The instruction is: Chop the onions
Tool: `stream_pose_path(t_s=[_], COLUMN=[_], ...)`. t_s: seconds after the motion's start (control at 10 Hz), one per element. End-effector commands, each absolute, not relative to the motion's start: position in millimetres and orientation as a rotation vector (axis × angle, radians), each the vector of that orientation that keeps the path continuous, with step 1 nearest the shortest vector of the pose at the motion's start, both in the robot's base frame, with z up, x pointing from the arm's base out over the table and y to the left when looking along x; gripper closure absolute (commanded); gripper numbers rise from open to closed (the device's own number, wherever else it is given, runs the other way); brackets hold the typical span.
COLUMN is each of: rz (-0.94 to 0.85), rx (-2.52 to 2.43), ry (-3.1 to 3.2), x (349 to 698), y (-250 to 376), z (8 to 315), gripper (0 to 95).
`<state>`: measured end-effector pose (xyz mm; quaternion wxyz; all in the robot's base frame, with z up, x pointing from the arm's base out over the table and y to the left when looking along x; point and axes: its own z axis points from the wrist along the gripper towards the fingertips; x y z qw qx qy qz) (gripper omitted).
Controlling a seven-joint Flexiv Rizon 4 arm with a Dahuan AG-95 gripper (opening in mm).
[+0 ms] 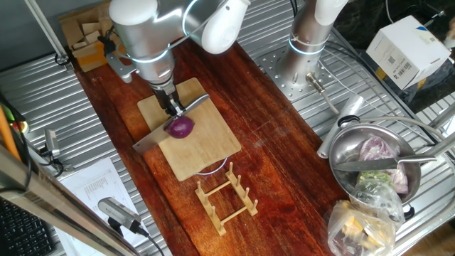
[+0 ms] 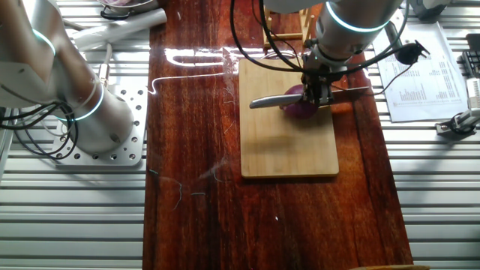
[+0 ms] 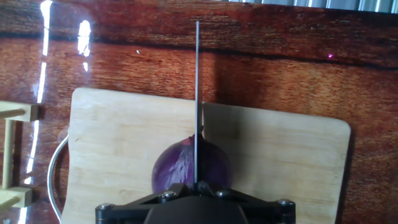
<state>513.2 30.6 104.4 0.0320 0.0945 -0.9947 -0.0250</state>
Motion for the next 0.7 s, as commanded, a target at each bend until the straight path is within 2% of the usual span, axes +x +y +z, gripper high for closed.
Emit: stream_pose_path(t_s=[0.1,0.4,0.6,0.7], rz=[-0.078,-0.084,-0.084,-0.081], rx=[0.298,0.320,0.326,0.331], ry=[-3.059,-3.068,-3.069,-3.081], x=[513,511,507,502], y=[31,24,24,23], z=[113,128,121,107], gripper=[95.0,95.0,95.0,95.0])
